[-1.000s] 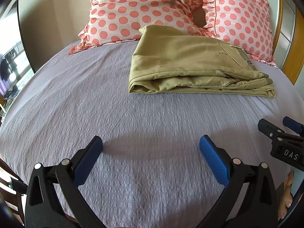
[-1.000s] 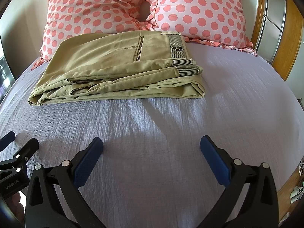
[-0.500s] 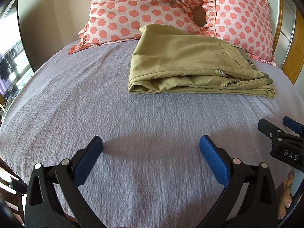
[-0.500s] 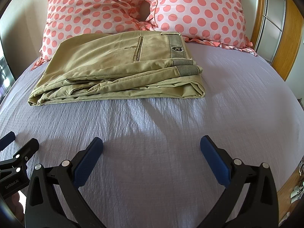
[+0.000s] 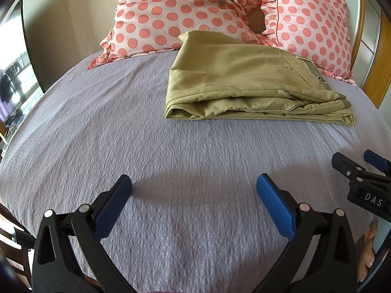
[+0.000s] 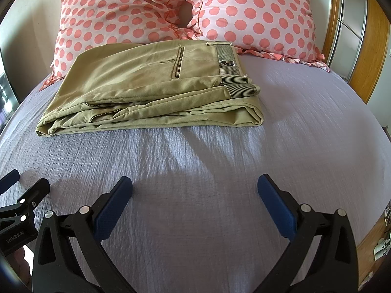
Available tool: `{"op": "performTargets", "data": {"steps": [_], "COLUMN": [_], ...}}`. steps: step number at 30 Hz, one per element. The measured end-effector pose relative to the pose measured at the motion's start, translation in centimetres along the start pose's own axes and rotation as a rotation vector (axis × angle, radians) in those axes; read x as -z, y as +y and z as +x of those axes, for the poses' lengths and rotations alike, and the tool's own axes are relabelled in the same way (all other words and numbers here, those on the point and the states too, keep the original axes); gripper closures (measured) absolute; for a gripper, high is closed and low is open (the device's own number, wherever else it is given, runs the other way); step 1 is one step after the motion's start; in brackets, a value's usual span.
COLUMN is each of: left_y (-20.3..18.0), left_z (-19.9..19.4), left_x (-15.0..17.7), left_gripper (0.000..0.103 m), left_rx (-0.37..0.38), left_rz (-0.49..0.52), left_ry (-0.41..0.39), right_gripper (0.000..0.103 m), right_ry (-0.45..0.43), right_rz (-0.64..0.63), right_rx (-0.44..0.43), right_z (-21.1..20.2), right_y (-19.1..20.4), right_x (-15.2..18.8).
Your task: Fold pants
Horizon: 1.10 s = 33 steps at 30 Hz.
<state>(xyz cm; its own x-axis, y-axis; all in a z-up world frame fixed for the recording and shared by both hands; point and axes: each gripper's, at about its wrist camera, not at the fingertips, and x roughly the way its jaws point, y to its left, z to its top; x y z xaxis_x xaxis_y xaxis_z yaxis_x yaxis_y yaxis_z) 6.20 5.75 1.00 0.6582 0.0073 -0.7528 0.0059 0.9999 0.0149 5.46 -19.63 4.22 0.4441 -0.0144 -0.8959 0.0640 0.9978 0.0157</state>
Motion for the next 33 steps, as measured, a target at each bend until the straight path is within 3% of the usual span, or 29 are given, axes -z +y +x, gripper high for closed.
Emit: {"op": "performTargets", "data": {"steps": [33], "left_y": [0.11], "left_z": [0.05], "left_x": [-0.14], "left_gripper": [0.002], "left_rx": [0.003], "left_rz": [0.003], "left_ry": [0.015], "right_gripper": [0.001], "right_ry": [-0.002], "right_rz": [0.001], "right_rx": [0.001], "right_z": [0.03], "right_y": [0.01], "right_x": [-0.02]}}
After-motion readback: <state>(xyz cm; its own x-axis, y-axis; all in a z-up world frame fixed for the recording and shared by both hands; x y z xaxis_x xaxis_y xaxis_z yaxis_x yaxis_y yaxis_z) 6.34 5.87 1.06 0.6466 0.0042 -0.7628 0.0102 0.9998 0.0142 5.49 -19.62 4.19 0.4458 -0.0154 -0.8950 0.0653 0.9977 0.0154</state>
